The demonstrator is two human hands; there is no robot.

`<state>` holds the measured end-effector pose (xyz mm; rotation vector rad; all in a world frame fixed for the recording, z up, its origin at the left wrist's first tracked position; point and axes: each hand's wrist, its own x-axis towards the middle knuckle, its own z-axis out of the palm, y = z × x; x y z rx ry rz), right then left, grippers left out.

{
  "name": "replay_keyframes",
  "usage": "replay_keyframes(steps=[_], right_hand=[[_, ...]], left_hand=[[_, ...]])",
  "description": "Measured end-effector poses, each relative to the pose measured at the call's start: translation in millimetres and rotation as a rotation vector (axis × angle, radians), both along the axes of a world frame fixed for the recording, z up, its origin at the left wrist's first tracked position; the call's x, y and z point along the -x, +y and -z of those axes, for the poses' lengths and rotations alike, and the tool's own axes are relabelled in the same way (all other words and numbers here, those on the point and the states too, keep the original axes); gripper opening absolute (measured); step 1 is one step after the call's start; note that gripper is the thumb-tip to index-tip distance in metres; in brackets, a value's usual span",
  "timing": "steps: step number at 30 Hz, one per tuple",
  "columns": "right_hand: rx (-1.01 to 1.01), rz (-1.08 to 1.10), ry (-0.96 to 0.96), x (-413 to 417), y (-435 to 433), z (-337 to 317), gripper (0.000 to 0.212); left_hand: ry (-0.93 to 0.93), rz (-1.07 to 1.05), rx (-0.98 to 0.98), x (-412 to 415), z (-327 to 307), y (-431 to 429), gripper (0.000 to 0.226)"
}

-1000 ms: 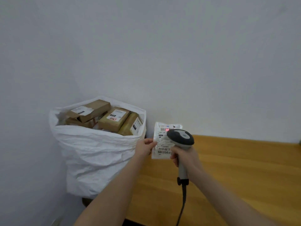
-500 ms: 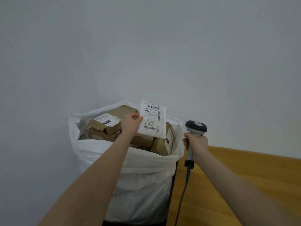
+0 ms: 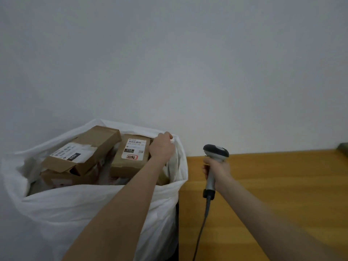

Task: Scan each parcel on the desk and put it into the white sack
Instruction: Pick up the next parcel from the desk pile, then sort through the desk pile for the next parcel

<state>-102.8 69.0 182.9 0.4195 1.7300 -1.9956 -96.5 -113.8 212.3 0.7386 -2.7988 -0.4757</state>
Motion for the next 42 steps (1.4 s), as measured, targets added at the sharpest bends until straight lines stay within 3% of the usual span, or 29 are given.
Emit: replay_keyframes(steps=[8,25,30,42], right_hand=[[0.081,0.221,-0.058,12,130,10,0.010],[-0.045,0.817,-0.190,21,602,43,0.018],[-0.061,0.940,-0.234,31,683,65,0.019],[-0.061,1.072,-0.338,108,808,153,0.016]], left_hand=[[-0.160,0.351,0.023,58,18,152,0.037],[-0.390,0.874,-0.003,116,86,644,0.042],[-0.457,0.969,-0.047,130,116,734,0.044],[-0.560,1.172,-0.026,198,225,891,0.082]])
